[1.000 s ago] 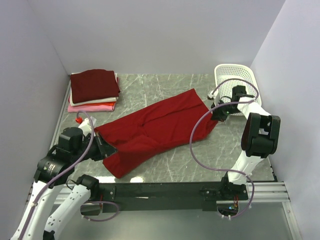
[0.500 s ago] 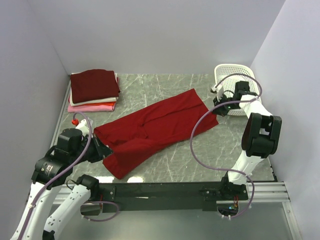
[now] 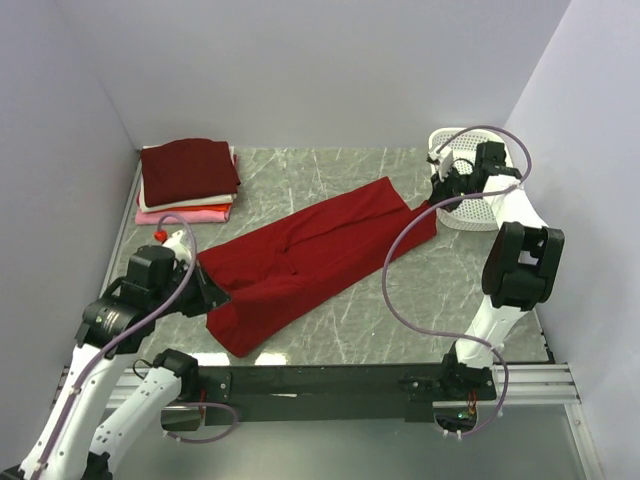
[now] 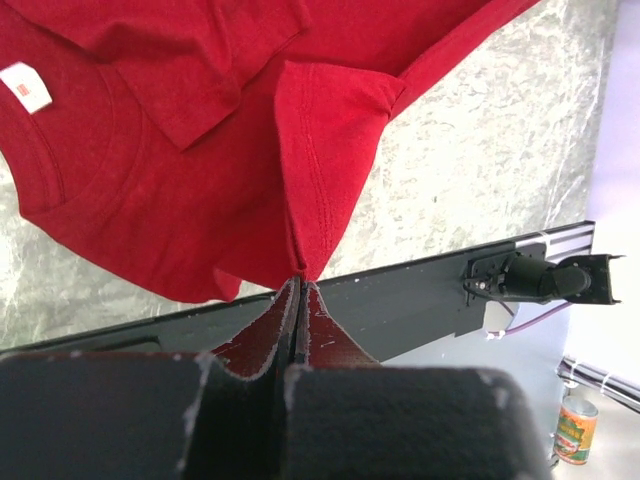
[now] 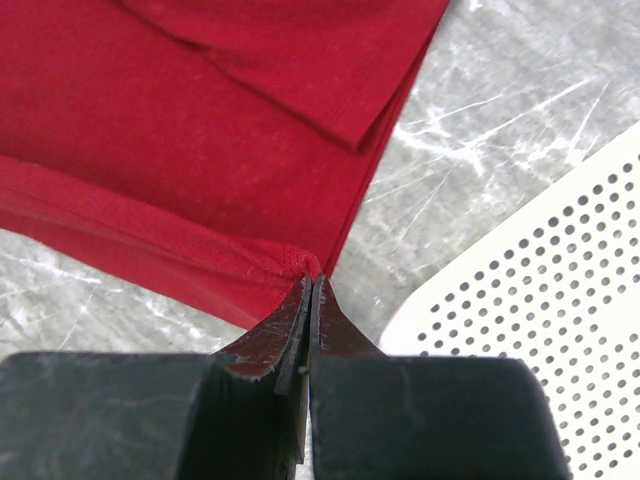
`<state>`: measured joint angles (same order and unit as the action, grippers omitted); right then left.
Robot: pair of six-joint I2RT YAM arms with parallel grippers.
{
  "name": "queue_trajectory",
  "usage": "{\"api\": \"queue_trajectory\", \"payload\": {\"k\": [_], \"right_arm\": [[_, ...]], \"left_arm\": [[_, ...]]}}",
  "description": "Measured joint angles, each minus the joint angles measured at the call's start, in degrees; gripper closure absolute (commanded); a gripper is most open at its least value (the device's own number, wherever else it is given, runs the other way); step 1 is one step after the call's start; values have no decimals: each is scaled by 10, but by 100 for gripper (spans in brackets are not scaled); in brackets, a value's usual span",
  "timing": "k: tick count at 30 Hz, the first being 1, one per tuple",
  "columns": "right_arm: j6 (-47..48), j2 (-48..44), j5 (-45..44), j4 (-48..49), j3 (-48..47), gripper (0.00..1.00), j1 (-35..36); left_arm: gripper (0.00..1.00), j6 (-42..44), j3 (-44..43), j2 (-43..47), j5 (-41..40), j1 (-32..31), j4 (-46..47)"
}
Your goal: Fold and stack the t-shirts
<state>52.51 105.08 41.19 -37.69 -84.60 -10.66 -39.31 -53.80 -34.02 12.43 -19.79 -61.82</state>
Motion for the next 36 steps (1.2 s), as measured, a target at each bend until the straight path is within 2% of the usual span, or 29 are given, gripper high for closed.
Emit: {"api": "queue_trajectory", "payload": {"k": [13,36], "right_arm": [[-17,75,-38,-23,-69,100,10],[-66,149,-113,-9,-131,98,64]], "left_arm": [[100,44,-7,-94,-15,0,43],[100,91,-31,-158,-96,1,72]]}}
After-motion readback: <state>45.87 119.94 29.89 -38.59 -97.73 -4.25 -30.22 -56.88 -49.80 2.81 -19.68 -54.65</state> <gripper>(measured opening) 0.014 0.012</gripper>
